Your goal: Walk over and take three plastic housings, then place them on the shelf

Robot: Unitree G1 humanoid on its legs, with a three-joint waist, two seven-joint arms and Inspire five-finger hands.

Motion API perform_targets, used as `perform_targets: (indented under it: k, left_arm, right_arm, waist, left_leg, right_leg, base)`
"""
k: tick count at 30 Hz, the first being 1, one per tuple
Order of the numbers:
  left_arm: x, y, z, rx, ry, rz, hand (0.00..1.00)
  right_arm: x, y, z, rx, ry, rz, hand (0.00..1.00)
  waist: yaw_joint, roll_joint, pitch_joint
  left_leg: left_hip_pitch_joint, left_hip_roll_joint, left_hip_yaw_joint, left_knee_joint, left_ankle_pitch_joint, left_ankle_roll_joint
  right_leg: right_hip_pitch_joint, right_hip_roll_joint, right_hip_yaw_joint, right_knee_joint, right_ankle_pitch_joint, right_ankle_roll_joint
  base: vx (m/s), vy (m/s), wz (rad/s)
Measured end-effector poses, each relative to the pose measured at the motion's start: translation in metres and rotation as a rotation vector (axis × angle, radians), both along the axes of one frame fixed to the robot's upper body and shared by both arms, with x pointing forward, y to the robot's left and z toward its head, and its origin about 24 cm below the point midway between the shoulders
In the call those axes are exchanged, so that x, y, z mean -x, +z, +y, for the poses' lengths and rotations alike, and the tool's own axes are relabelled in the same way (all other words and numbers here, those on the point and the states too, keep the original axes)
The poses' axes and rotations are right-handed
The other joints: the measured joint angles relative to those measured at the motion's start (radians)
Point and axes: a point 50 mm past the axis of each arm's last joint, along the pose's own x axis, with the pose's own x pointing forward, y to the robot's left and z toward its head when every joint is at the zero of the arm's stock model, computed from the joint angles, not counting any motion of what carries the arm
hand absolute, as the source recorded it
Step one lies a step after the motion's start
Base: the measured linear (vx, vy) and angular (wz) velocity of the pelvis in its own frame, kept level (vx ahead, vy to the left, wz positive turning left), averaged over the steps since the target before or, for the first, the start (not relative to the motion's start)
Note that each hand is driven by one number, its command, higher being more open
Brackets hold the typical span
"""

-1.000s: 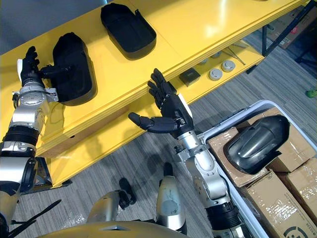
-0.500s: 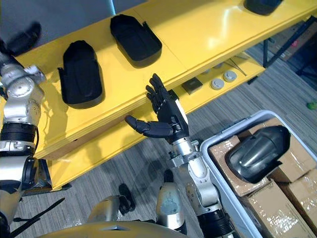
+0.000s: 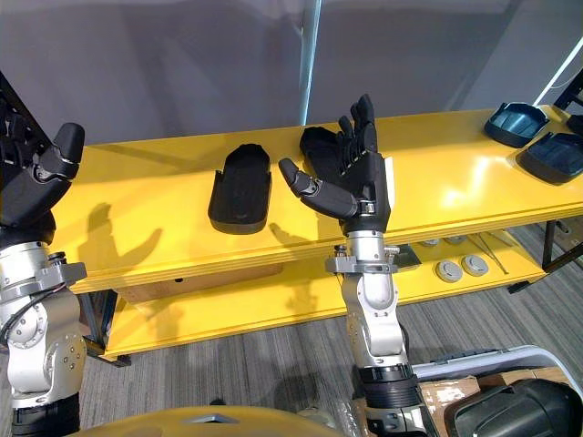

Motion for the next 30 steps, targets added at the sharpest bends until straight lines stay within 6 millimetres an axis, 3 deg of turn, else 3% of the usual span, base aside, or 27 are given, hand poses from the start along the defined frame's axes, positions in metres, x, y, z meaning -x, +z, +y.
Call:
perform_targets:
  k: [5,8,13,17,22,30]
  left_arm:
    - [0.005,-0.011,-0.003,0.012,-0.064,0.031,1.0]
    - [0.02,-0.045,-0.019,0.071,-0.175,0.165,1.0]
    - [0.026,-0.067,-0.035,0.078,-0.296,0.252,1.0]
    - [0.024,-0.068,-0.044,0.071,-0.353,0.246,1.0]
    - [0.023,-0.068,-0.051,0.069,-0.392,0.245,1.0]
    - [0.022,-0.069,-0.05,0.06,-0.396,0.253,1.0]
  right_arm:
    - [0.009,-0.013,-0.006,0.037,-0.026,0.051,1.0]
    - [0.035,-0.052,-0.01,0.158,-0.071,0.234,1.0]
    - [0.055,-0.089,-0.001,0.308,-0.048,0.461,1.0]
    - [0.051,-0.086,0.002,0.297,-0.074,0.453,1.0]
    - [0.028,-0.07,0.004,0.268,-0.118,0.357,1.0]
    - [0.006,-0.058,-0.001,0.173,-0.105,0.294,1.0]
  waist:
    - [-0.004,0.0,-0.001]
    - [-0.004,-0.002,0.0]
    - [-0.003,-0.012,0.004]
    - [-0.004,-0.012,0.004]
    - [0.004,-0.011,0.006]
    - [0.023,-0.014,0.023]
  left_leg:
    - [-0.002,-0.006,-0.008,-0.036,0.023,0.002]
    - [-0.006,-0.019,-0.005,-0.078,0.044,0.009]
    - [-0.022,-0.019,0.0,-0.077,0.041,0.009]
    - [-0.02,-0.018,0.002,-0.077,0.037,0.009]
    - [-0.003,-0.018,0.002,-0.078,0.035,0.009]
    - [0.012,-0.018,-0.005,-0.079,0.036,0.008]
  right_leg:
    - [-0.016,0.001,-0.004,-0.002,0.001,0.0]
    - [-0.039,0.0,0.0,-0.01,0.007,0.008]
    - [-0.061,0.0,0.01,-0.012,0.009,0.009]
    - [-0.06,0.001,0.018,-0.012,0.009,0.009]
    - [-0.043,0.001,0.018,-0.011,0.009,0.009]
    - [-0.022,0.0,0.008,-0.008,0.006,0.008]
  base:
    - [0.0,0.004,0.06]
    - [0.01,0.007,-0.02]
    - [0.01,0.009,-0.04]
    - [0.01,-0.002,-0.05]
    - [0.0,0.0,0.0]
    - [-0.02,-0.001,0.03]
